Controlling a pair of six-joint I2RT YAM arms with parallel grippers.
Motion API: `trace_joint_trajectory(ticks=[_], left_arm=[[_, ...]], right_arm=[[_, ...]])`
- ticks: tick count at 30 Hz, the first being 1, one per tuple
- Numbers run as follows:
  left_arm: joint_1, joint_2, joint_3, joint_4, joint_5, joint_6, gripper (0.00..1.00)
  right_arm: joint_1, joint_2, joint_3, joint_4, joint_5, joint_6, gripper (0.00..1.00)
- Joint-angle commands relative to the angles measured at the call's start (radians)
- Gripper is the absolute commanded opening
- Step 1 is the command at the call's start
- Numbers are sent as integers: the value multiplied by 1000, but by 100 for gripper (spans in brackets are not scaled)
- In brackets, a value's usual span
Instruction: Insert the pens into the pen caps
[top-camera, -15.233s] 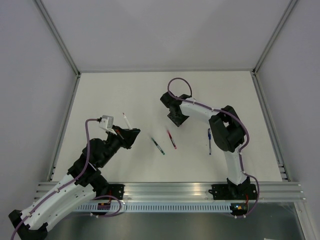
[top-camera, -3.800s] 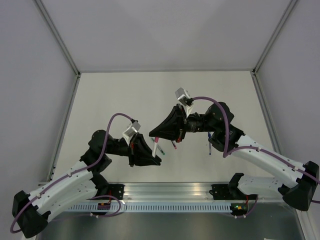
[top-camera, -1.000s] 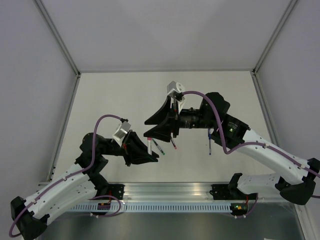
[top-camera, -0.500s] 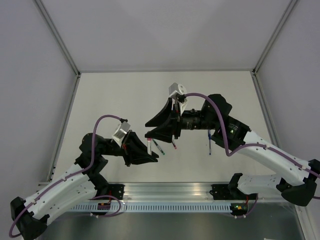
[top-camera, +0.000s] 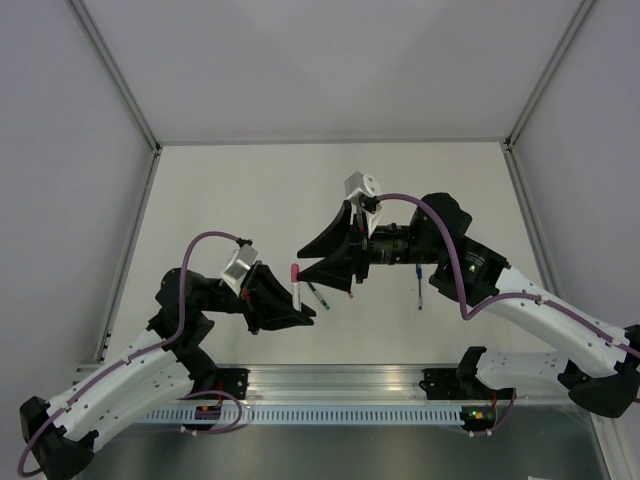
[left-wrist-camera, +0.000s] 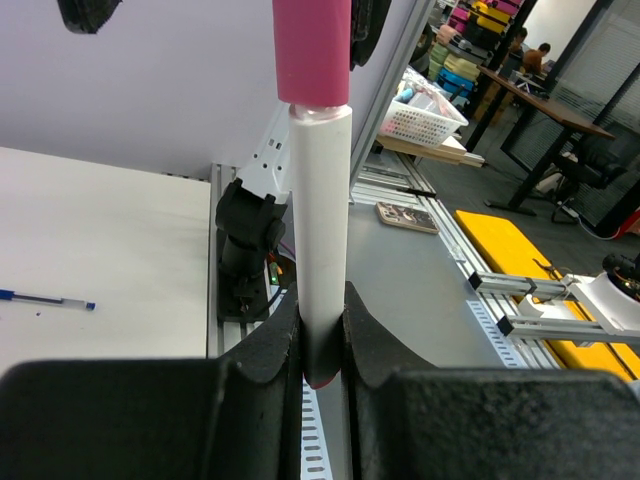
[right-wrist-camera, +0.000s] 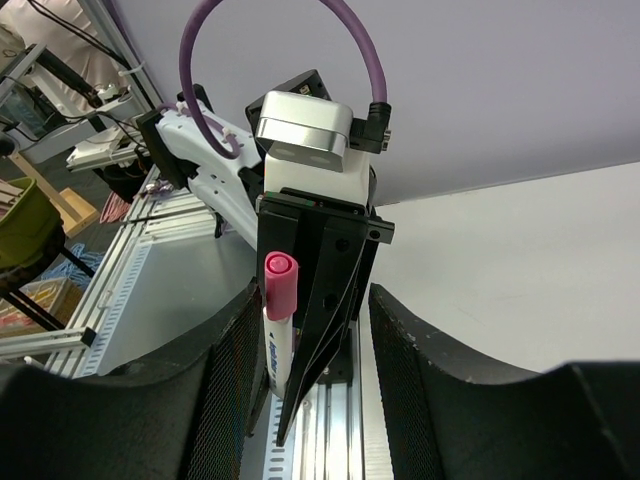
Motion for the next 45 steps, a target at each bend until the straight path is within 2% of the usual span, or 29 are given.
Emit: trace_joint_trajectory(ticks=[1, 7, 14, 23, 27, 32, 34, 35, 38, 40, 42, 45], left_arm=[[-1, -5, 10, 20, 15, 16, 2], [-1, -6, 11, 18, 15, 16, 2], [-1, -5, 11, 20, 15, 16, 2], [-1, -16, 10, 40, 23, -1, 2], [-1, -10, 11, 61, 44, -16, 2], [-1, -11, 4, 117, 73, -50, 2], [-1, -10, 5, 114, 75, -49, 2], [-1, -10, 5, 112, 75, -49, 2], [-1, -11, 1, 110, 69, -47, 2], [-2, -16, -2, 104, 67, -43, 2], [-1, -17, -1, 97, 64, -38, 2], [-1, -17, -1, 94, 61, -36, 2]], right_arm=[[4, -7, 1, 2, -12, -19, 54], [2, -9, -8, -21, 23, -40, 52], [4, -9, -7, -26, 29, -39, 43], [2, -26, -33, -12, 15, -54, 38], [4, -30, -43, 25, -47, -50, 27], [2, -26, -39, 26, -109, -57, 21], [4, -21, -33, 26, -113, -54, 26], [2, -24, -34, 25, -107, -56, 35], [2, -46, -45, 11, -68, -66, 40], [4, -78, -53, 8, -45, -67, 46], [2, -92, -44, 14, -43, -56, 57], [2, -66, 2, 5, -64, -31, 64]])
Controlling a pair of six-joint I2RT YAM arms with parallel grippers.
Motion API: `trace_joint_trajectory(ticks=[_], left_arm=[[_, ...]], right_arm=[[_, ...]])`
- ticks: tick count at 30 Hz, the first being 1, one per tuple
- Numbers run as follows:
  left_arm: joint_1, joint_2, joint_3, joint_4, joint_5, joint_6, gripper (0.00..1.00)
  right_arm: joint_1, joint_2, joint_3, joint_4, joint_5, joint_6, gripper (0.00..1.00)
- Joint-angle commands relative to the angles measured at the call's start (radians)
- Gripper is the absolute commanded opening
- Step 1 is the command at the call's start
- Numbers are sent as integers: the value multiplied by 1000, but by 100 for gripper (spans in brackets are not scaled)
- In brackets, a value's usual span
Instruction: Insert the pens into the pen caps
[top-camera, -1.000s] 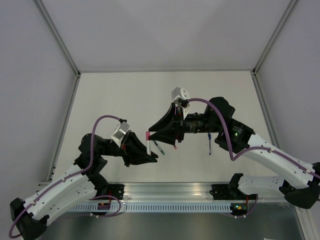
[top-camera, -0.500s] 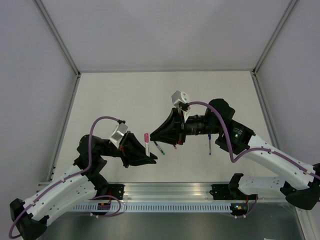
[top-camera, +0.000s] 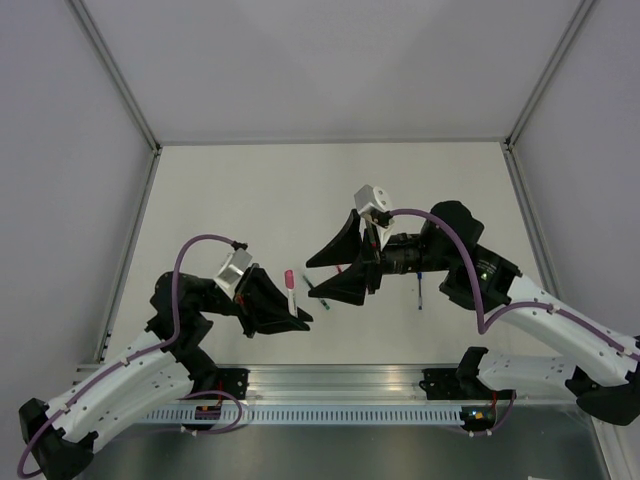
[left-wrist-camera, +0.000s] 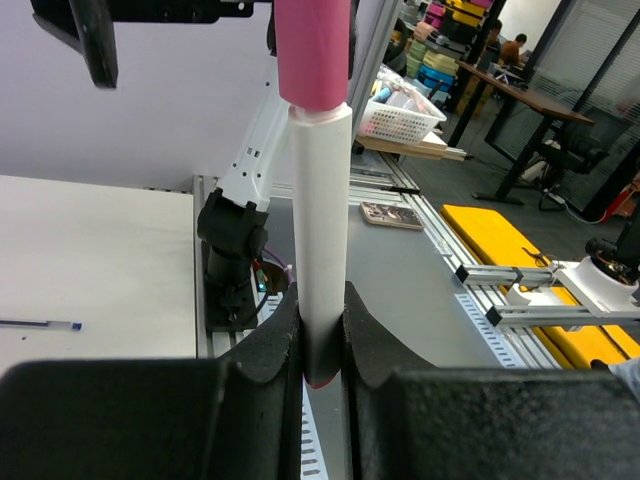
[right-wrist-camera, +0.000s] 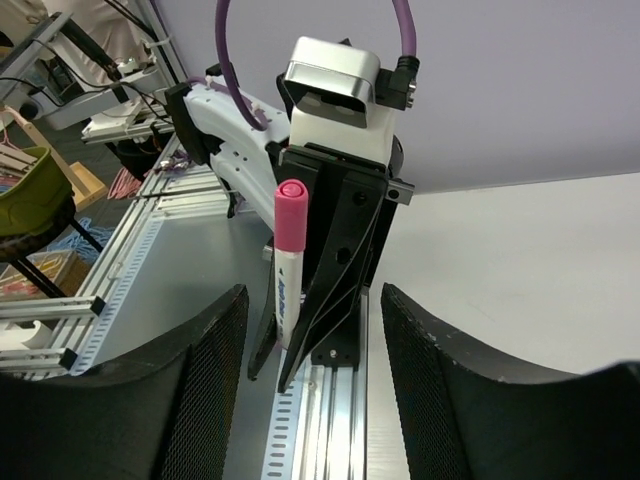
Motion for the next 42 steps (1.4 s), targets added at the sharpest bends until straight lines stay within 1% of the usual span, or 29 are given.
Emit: trace_joint_trajectory(ticks=[1, 2, 4, 9, 13, 14, 19, 28, 31, 32, 40, 42], left_arm=[[-1, -3, -2, 35, 15, -7, 2], [-1, -2, -1, 37, 13, -7, 2], [-1, 1, 1, 38, 15, -9, 2], [-2, 6, 0, 46, 24, -14, 2], [-1, 6, 0, 46, 27, -12, 2], [-1, 7, 0, 46, 27, -10, 2], [-1, 6, -4, 46, 29, -9, 2], [-1, 4, -4, 40, 27, -4, 2], [-1, 6, -5, 38, 23, -4, 2], [-1, 6, -5, 38, 21, -4, 2], [-1, 9, -4, 37, 18, -4, 2], [-1, 10, -5, 34, 18, -3, 2]], right_arm=[[1, 9, 62, 28, -10, 18, 66], [0, 18, 71, 26, -9, 22, 68], [0, 46, 93, 31, -12, 30, 70], [0, 109, 146, 50, -33, 28, 77], [1, 163, 212, 54, -67, 42, 78], [0, 172, 229, 79, -67, 53, 78], [1, 216, 251, 95, -93, 71, 77], [1, 218, 206, 172, -136, 111, 72], [0, 215, 194, 195, -141, 122, 66], [1, 215, 188, 208, -144, 128, 63], [0, 212, 159, 256, -171, 159, 56], [1, 210, 153, 268, -177, 169, 56]])
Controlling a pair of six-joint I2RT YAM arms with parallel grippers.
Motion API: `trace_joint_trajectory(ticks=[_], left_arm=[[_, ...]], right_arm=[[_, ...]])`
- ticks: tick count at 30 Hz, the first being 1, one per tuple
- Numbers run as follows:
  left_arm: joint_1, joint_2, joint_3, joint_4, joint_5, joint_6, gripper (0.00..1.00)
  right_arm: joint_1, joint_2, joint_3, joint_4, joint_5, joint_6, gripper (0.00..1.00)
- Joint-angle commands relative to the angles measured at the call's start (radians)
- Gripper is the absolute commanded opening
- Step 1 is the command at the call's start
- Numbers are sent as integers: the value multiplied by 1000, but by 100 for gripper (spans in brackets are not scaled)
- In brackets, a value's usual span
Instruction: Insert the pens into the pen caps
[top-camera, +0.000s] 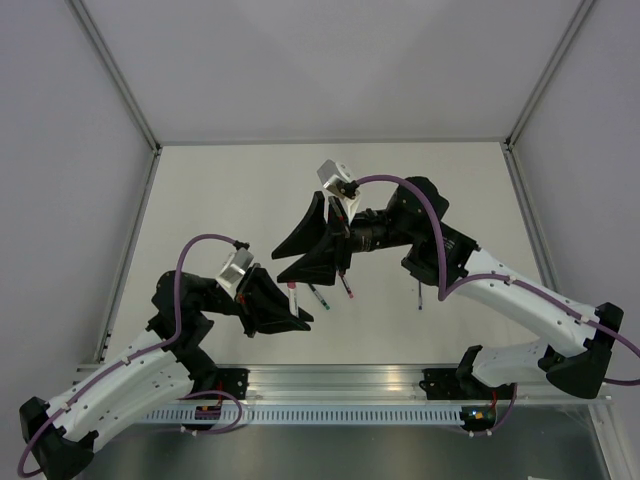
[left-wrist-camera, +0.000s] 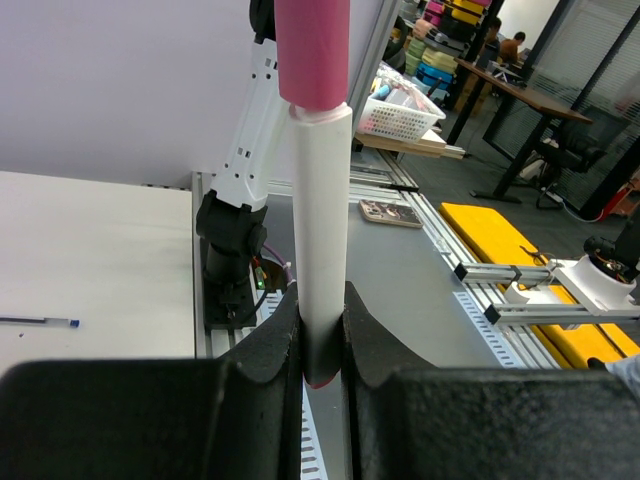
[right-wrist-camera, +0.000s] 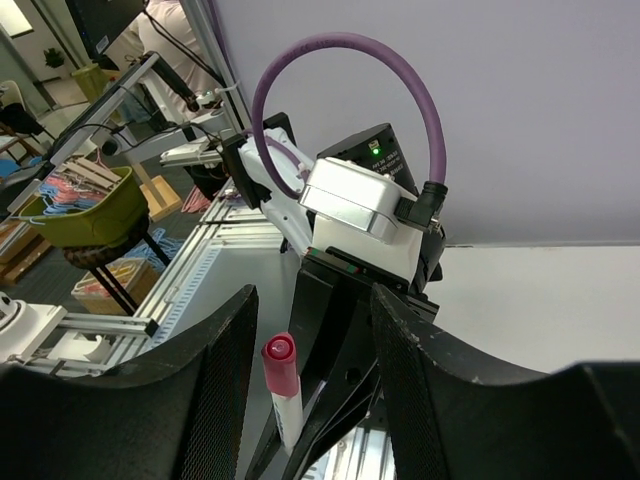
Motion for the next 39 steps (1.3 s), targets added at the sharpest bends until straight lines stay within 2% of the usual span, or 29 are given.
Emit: trace_joint_trajectory(ticks=[1, 5, 13, 21, 24, 25, 27, 28, 31, 37, 39], left_arm=[[-1, 3, -5, 34, 12, -2, 2], [-1, 9, -4, 35, 10, -2, 2], [-1, 17, -4, 37, 7, -1, 2], [-1, 15, -4, 35, 4, -1, 2], [-1, 12, 0, 34, 1, -1, 2], [-1, 9, 1, 32, 0, -1, 2], [-1, 6, 6, 22, -10, 1, 2], [-1, 3, 7, 17, -13, 2, 2], [-1, 3, 21, -2, -20, 7, 2], [-1, 11, 58, -89, -48, 33, 2], [-1, 3, 64, -109, -62, 50, 2]], right_arm=[[0, -15, -13, 82, -43, 28, 56], [0, -15, -16, 94, -49, 34, 54], [1, -15, -34, 119, -54, 48, 40], [1, -21, -62, 142, -57, 57, 31], [1, -24, -70, 146, -60, 61, 21], [1, -26, -73, 146, -61, 64, 12], [0, -31, -79, 146, -73, 66, 2], [1, -34, -90, 146, -72, 64, 0], [1, -44, -105, 139, -67, 51, 0], [1, -23, -44, -62, -37, -40, 0], [1, -21, -42, -81, -17, -43, 0]])
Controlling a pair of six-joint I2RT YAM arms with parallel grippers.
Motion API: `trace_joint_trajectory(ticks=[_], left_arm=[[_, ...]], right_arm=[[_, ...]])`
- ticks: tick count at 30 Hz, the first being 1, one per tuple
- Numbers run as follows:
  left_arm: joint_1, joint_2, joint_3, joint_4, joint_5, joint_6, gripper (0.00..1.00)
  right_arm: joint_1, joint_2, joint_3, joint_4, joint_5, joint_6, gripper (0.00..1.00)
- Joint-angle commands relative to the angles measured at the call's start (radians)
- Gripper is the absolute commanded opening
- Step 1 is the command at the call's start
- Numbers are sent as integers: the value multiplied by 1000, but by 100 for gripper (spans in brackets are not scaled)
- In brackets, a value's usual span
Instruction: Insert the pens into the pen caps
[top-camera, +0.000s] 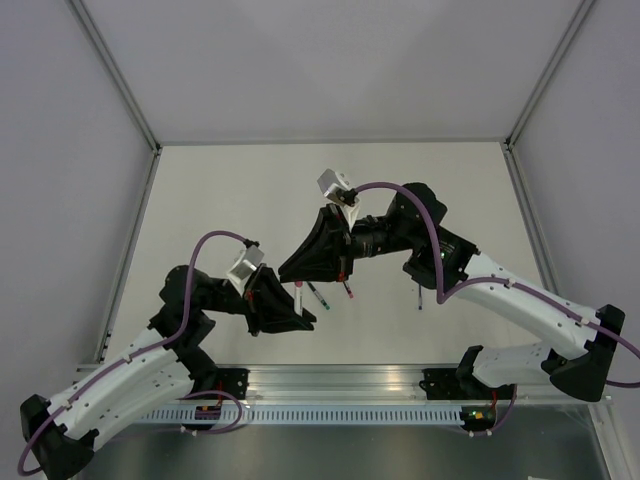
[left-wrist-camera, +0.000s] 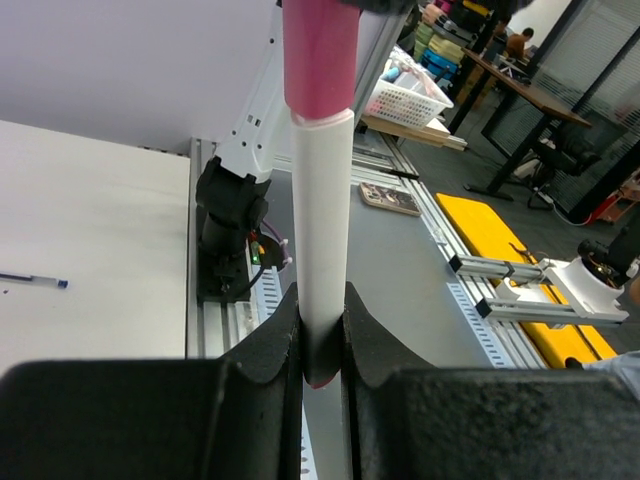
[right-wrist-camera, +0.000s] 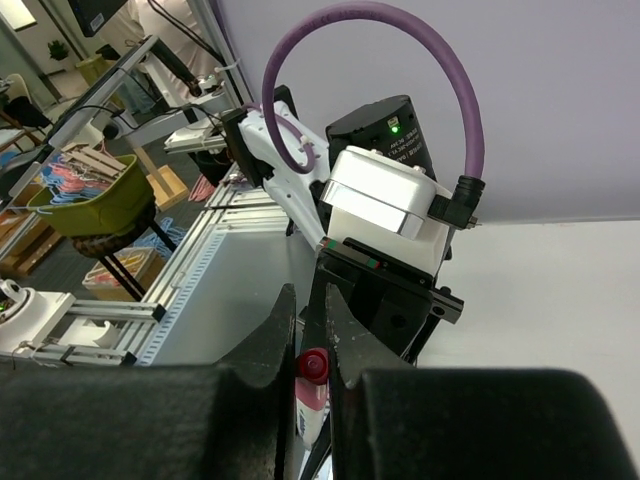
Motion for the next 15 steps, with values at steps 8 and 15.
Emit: trace_joint_trajectory(ticks=[8, 15], left_arm=[[0, -14, 78, -74, -138, 55, 2], [0, -40, 101, -140, -233, 78, 2]], right_arm=[[4, -11, -19, -131, 97, -56, 0], [6, -42, -54, -165, 137, -72, 0]])
